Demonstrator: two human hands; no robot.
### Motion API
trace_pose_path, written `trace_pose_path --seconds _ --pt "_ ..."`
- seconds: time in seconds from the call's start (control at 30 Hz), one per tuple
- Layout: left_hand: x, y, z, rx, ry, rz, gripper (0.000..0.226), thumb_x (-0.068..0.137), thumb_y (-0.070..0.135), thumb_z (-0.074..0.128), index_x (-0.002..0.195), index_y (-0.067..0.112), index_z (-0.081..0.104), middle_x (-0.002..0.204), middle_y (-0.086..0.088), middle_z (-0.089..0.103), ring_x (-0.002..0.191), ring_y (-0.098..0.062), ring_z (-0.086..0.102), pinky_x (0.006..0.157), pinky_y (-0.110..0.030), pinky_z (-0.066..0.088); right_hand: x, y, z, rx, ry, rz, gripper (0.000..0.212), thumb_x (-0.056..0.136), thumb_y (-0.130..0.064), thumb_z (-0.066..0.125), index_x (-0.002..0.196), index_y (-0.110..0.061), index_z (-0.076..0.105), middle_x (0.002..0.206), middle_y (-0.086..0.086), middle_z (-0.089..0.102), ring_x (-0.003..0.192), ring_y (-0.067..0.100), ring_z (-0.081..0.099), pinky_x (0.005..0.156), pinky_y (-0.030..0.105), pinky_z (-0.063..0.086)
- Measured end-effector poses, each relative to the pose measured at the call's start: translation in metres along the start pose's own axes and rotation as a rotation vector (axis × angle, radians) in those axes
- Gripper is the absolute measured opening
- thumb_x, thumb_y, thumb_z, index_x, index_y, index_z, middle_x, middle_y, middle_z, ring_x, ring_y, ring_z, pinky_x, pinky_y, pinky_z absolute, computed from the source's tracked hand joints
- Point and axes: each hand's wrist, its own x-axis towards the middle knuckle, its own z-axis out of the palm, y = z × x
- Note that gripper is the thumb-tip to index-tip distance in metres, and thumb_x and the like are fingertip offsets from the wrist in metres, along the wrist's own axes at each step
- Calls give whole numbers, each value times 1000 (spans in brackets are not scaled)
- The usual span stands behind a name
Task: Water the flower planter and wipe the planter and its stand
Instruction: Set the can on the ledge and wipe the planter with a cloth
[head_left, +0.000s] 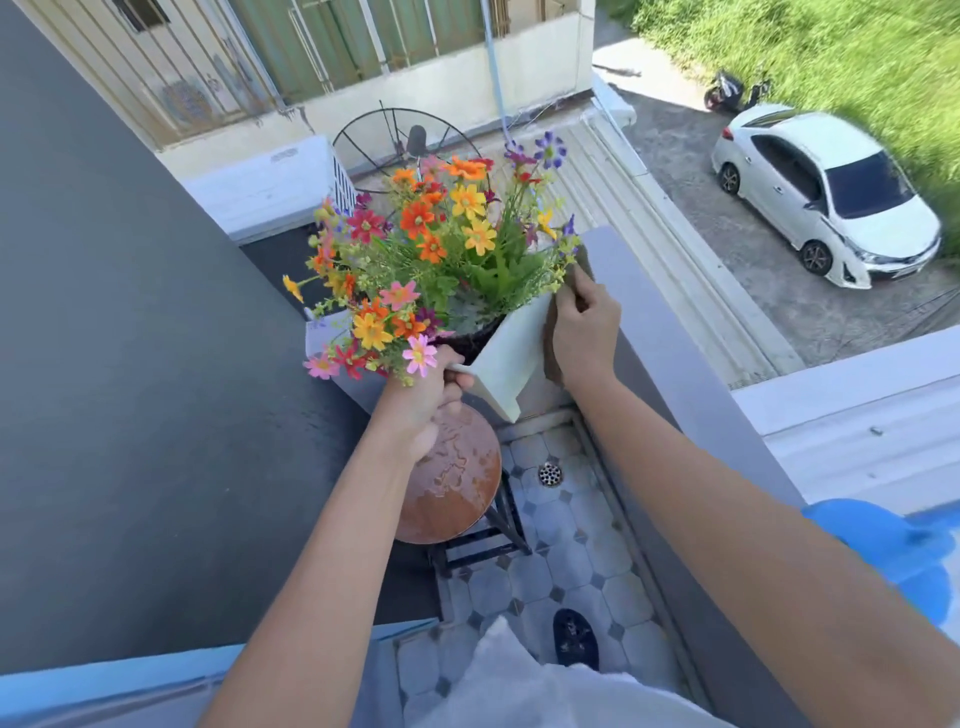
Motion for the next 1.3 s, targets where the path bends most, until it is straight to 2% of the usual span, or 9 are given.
trace_pose_path --seconds 0.17,0.23,0.33,0.53,0.63,0.73,0.83,1.07,1.3 --pt "4 5 -5 18 18 48 28 96 9 50 68 11 46 54 -2 52 31 -4 27 33 -17 18 -24 23 -3 -26 44 128 37 99 -12 54 134 -5 62 125 9 65 118 16 58 94 14 35" --pt "4 7 -5 36 19 62 29 96 10 51 67 10 46 54 -2 51 31 -4 27 34 -18 19 -33 30 0 -20 63 156 37 99 -14 54 134 -7 63 129 6 66 122 18 59 100 20 41" --pt "2 3 -5 117 31 39 30 97 10 49 67 10 46 57 -3 52 31 -5 26 35 -18 19 -29 27 3 35 99 199 32 95 -13 55 121 -8 72 111 -4 71 100 13 64 93 30 51" --pt "2 -11 6 126 33 -15 23 98 14 45 76 8 47 52 0 52 29 -4 26 30 -16 21 -39 -19 7 120 58 30 26 88 1 51 69 -15 59 52 -16 45 56 5 34 57 26 31" --pt "3 -6 9 83 37 -25 22 98 17 45 77 9 46 47 3 46 28 -4 24 30 -16 20 -72 -24 7 140 1 -62 21 94 -8 60 73 -8 63 67 -9 55 68 8 47 67 31 41" --pt "5 1 9 -18 45 -3 19 98 13 45 79 11 45 62 -4 48 29 -3 28 30 -15 21 -100 -11 5 143 -75 -103 11 95 -6 65 99 0 73 89 -7 65 81 -6 58 75 16 46" --pt "4 8 8 -42 51 -12 20 98 11 45 79 11 44 66 -6 46 28 -3 28 30 -14 20 -114 12 -1 56 -169 -199 13 93 1 63 101 -1 74 94 -1 65 87 9 63 76 28 50" --pt "-3 6 10 33 43 28 21 98 12 46 77 10 46 65 -7 51 30 -4 28 31 -16 24 -100 21 -7 178 -75 116 20 93 -5 66 108 -10 78 105 -1 75 95 5 66 87 27 54" --pt "-8 -2 3 256 26 27 28 98 15 45 72 7 51 56 -2 55 30 -3 36 31 -16 28 -36 -11 -22 326 16 106 23 88 -5 62 74 -20 73 73 -9 63 69 6 51 66 29 45"
